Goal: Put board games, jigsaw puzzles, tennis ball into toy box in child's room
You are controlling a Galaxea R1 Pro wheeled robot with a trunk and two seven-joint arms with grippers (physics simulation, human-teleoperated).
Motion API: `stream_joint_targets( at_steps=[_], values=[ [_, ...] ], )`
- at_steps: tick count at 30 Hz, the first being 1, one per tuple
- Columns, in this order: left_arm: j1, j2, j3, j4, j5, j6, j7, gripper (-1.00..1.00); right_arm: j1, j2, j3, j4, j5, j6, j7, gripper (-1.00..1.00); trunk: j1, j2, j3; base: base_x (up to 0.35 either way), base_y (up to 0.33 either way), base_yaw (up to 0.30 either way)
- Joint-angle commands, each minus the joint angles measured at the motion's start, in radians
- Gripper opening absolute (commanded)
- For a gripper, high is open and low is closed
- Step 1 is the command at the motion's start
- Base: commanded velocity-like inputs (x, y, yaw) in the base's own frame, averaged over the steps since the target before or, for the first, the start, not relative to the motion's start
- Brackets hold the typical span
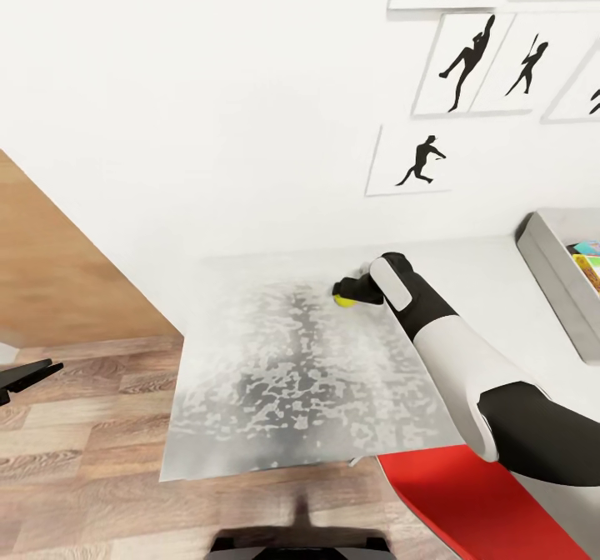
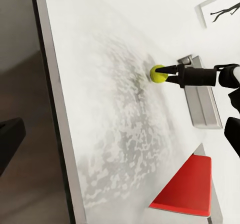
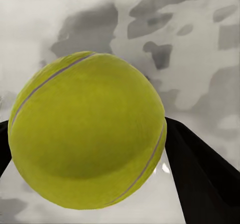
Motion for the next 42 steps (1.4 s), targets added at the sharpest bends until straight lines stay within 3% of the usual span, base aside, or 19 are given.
stream_joint_targets(
  at_steps=[1,8,14,17,20,24,28,31,34,37,42],
  values=[
    [-0.001,0.0,0.0,0.0,-0.001,0.011,-0.004,1.0,-0.001,0.0,0.004,-0.001,-0.013,0.001,-0.012,-1.0,0.001,-0.002,-0.001,0.0,0.0,-0.039],
    [-0.001,0.001,0.0,0.0,-0.001,0.011,-0.004,1.0,0.001,0.0,0.002,-0.013,-0.02,0.009,-0.011,-1.0,0.001,-0.002,0.009,0.0,0.0,-0.088],
    [-0.001,0.001,0.0,0.0,0.0,0.013,-0.004,1.0,0.014,-0.001,-0.013,-0.168,-0.026,0.089,-0.009,-1.0,0.001,-0.002,0.018,0.0,0.0,-0.112],
    [-0.001,0.002,0.0,-0.001,-0.001,0.02,-0.004,1.0,0.022,-0.001,-0.06,-0.232,-0.027,0.131,-0.009,-1.0,0.001,-0.002,0.022,0.0,0.0,-0.114],
    [-0.001,0.005,-0.001,-0.008,-0.007,0.025,-0.004,1.0,0.034,-0.001,-0.132,-0.309,-0.03,0.159,-0.009,-1.0,0.001,-0.002,0.027,0.0,0.0,-0.114],
    [-0.001,0.021,-0.013,-0.016,-0.008,0.026,-0.004,1.0,0.038,0.0,-0.149,-0.366,-0.042,0.159,-0.008,-1.0,0.001,-0.002,0.033,0.0,0.0,-0.114],
    [-0.001,0.028,-0.027,-0.019,-0.009,0.038,-0.004,1.0,0.039,-0.001,-0.152,-0.421,-0.124,0.159,-0.008,-1.0,0.001,-0.002,0.039,-0.1,0.0,-0.114],
    [0.0,0.031,-0.033,-0.023,-0.009,0.05,-0.004,1.0,0.037,-0.008,-0.156,-0.495,-0.224,0.159,-0.008,-1.0,0.001,-0.002,0.043,-0.268,0.0,-0.114],
    [0.0,0.032,-0.092,-0.055,-0.006,0.082,-0.004,1.0,0.037,-0.036,-0.155,-0.561,-0.322,0.159,-0.009,-1.0,0.001,-0.002,0.048,-0.208,0.0,-0.114],
    [-0.001,0.031,-0.134,-0.125,-0.002,0.141,-0.004,1.0,0.045,-0.049,-0.154,-0.591,-0.41,0.159,-0.009,-1.0,0.001,-0.002,0.053,-0.058,0.0,-0.114],
    [-0.008,0.036,-0.154,-0.203,0.001,0.188,-0.004,1.0,0.089,-0.052,-0.157,-0.649,-0.483,0.159,-0.009,-1.0,0.001,-0.002,0.06,-0.015,0.0,-0.114]
  ],
)
